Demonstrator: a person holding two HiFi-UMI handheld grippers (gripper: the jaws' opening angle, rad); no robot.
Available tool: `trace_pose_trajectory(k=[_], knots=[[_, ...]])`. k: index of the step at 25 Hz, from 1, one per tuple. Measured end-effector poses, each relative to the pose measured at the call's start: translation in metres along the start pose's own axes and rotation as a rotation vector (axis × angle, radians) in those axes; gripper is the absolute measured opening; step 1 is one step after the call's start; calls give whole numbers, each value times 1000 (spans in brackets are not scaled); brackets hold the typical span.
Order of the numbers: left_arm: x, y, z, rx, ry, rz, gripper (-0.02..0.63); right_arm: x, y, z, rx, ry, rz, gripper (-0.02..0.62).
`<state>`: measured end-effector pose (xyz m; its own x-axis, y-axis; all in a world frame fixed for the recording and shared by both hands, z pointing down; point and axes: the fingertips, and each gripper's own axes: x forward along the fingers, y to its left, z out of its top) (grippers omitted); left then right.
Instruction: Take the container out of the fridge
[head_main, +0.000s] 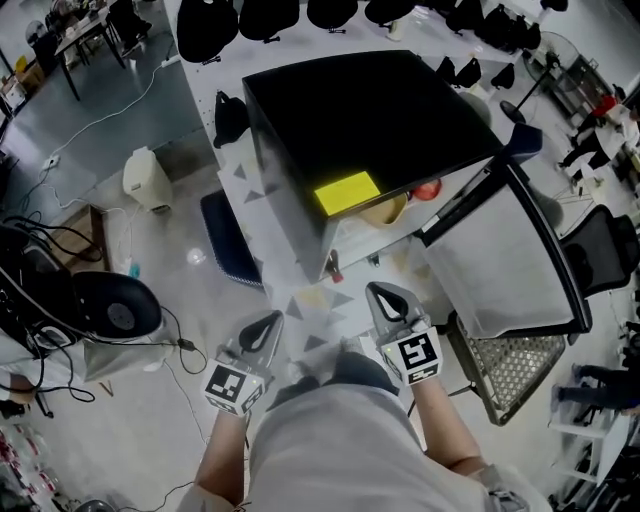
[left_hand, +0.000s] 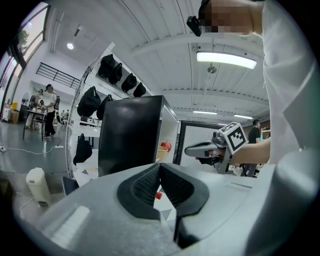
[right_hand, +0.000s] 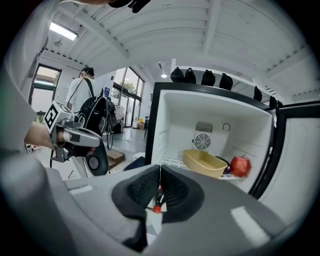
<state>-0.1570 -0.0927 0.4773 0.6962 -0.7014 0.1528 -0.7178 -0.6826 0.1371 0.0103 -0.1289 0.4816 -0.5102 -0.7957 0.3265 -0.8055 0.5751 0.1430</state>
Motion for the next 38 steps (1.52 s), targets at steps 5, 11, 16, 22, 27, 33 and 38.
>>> trace_pose_trajectory(k=[5,11,16,22,27,33,38], knots=[[5,6,1,-12,12,71,8,26,-25,7,-66,14,30,6],[9,12,3,-40,16,198,8,58,-46,7,-210,40,74,21],[9,14,3,-55,10,290,8,81,-60,12,-325,40,96,35],[8,10,-2,-70,2,385,8,108,-76,9,-409,75,121,88],[6,5,-6,-98,-14,460,8,127,-86,-1,-478,134,139,107],[3,0,-13,-118,-11,520,8,144,-96,-9,-542,186,140,122],[-4,-3,-17,-135,-16,569,8,152,-100,-11,-569,218,162,121]])
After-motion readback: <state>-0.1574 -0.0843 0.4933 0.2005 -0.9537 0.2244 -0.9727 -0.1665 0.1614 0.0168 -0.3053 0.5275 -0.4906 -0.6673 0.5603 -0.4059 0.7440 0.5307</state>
